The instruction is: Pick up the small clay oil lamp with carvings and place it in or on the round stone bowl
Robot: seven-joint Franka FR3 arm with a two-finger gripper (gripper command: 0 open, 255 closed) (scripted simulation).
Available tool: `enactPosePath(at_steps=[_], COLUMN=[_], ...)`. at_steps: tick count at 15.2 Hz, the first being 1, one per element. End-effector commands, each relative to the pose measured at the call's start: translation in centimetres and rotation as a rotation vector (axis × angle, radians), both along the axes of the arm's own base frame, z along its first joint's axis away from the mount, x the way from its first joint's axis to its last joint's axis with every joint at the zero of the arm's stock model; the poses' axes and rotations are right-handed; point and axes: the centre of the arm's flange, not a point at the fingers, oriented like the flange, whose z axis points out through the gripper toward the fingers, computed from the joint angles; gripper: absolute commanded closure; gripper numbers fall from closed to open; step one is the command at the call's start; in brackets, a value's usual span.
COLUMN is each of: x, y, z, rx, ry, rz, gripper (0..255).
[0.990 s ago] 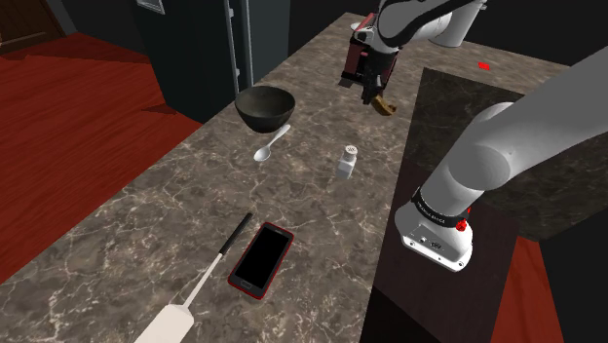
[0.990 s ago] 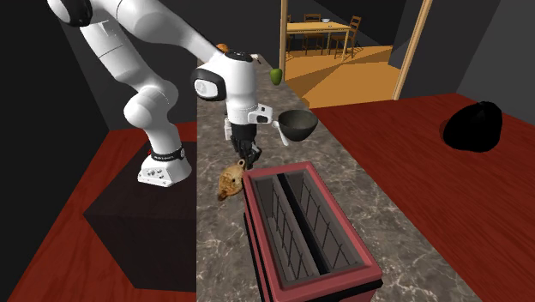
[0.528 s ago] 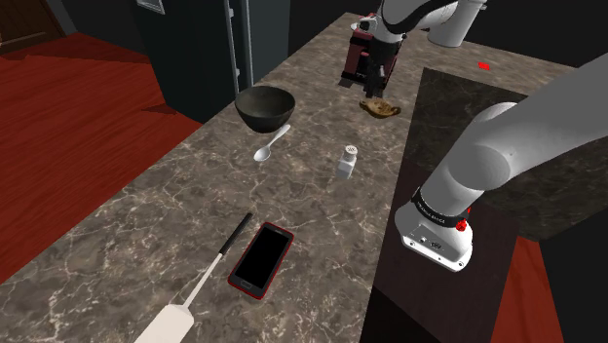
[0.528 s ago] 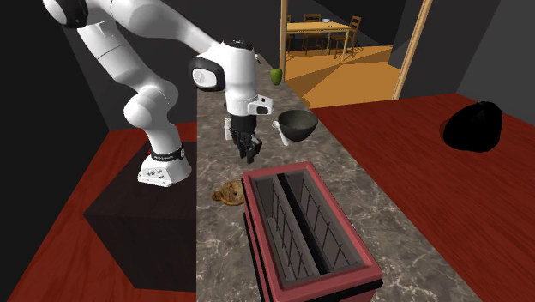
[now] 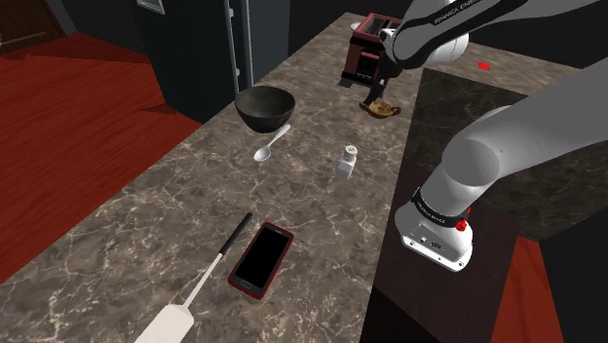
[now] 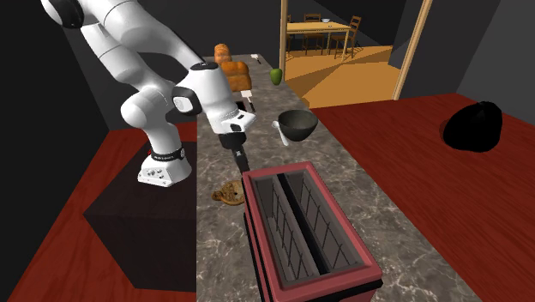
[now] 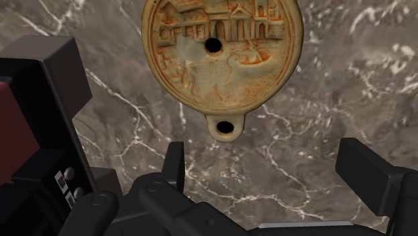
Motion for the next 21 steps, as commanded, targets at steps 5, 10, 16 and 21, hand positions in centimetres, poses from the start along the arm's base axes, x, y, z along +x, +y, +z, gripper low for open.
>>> enactPosePath(at_steps=[5,10,16,21], x=[0.5,0.5,0.5,0.5], y=[-0.1,-0.1,-0.1,-0.1], z=[-2.2,-2.2,-2.2,-2.2], rx=[0.0,0.0,0.0,0.0], ry=[-0.005,-0.005,-0.005,-0.005], rz=[-0.005,-0.005,-0.005,-0.005], gripper=[0,0,255,255])
